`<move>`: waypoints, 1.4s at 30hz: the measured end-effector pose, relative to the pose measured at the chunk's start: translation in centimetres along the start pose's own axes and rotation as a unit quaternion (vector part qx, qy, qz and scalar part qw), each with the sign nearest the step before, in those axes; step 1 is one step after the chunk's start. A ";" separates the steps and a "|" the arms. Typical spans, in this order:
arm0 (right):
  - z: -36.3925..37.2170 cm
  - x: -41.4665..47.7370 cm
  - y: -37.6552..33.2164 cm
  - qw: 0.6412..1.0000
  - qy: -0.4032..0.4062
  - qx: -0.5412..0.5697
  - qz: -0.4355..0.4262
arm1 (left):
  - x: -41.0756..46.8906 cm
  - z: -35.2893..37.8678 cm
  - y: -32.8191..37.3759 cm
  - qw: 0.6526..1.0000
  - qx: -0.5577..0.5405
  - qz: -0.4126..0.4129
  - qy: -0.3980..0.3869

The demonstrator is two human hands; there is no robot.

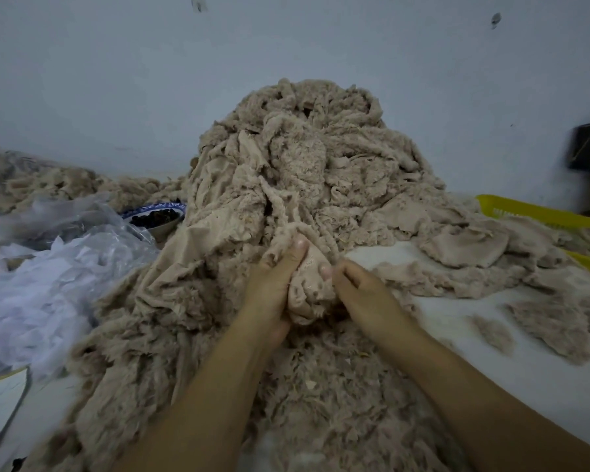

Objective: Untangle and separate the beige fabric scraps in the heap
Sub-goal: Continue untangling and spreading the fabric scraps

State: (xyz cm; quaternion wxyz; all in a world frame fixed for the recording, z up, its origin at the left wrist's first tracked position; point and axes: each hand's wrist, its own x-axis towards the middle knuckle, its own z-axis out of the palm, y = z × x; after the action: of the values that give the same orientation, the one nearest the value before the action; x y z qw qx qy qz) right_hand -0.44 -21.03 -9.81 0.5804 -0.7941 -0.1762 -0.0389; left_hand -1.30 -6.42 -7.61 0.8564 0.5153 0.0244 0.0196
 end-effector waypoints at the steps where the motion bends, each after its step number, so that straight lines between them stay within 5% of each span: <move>1: -0.2 0.1 0.0 1.000 0.005 -0.012 -0.013 | 0.0 0.1 0.0 1.000 -0.008 -0.001 0.006; 9: -0.9 0.3 0.4 0.987 0.023 -0.141 -0.080 | 0.3 -0.3 0.4 0.993 -0.095 -0.024 0.058; 15: -5.3 1.5 2.2 0.973 0.209 -0.074 0.059 | 0.4 -2.5 2.8 0.955 -0.290 -0.040 -0.039; 20: -2.7 1.4 1.4 0.987 0.118 -0.108 -0.033 | 0.7 -0.7 1.1 0.996 -0.067 0.018 0.062; 23: -1.3 0.2 0.0 0.985 0.110 -0.070 -0.114 | 0.7 -0.1 0.7 0.994 -0.044 0.067 0.073; 28: 0.0 -0.1 -0.6 0.994 -0.013 -0.080 -0.069 | 0.4 0.4 -0.5 0.983 0.165 0.082 -0.001; 32: -0.6 0.4 0.6 0.994 -0.027 -0.087 -0.059 | 1.0 0.3 -0.2 0.964 0.243 0.097 0.035; 35: -2.0 1.1 0.3 0.995 0.085 0.059 -0.010 | 0.8 -0.8 0.0 0.943 0.261 0.185 0.094; 37: -4.1 1.8 -0.3 0.917 0.191 0.349 0.004 | 0.7 -1.5 0.1 0.929 0.258 0.224 0.140; 39: -5.5 2.2 0.2 0.834 0.220 0.506 0.023 | 1.1 -2.0 -0.1 0.917 0.274 0.228 0.181; 42: -4.1 1.8 1.3 0.909 0.190 0.345 0.132 | 2.2 -2.7 -1.0 0.883 0.392 0.182 0.183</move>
State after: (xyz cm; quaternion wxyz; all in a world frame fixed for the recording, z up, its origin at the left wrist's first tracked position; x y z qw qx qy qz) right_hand 2.28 -24.78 -9.17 0.8406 -0.5378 0.0419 -0.0489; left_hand 0.73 -4.35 -9.76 0.5467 0.7913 0.0923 0.2578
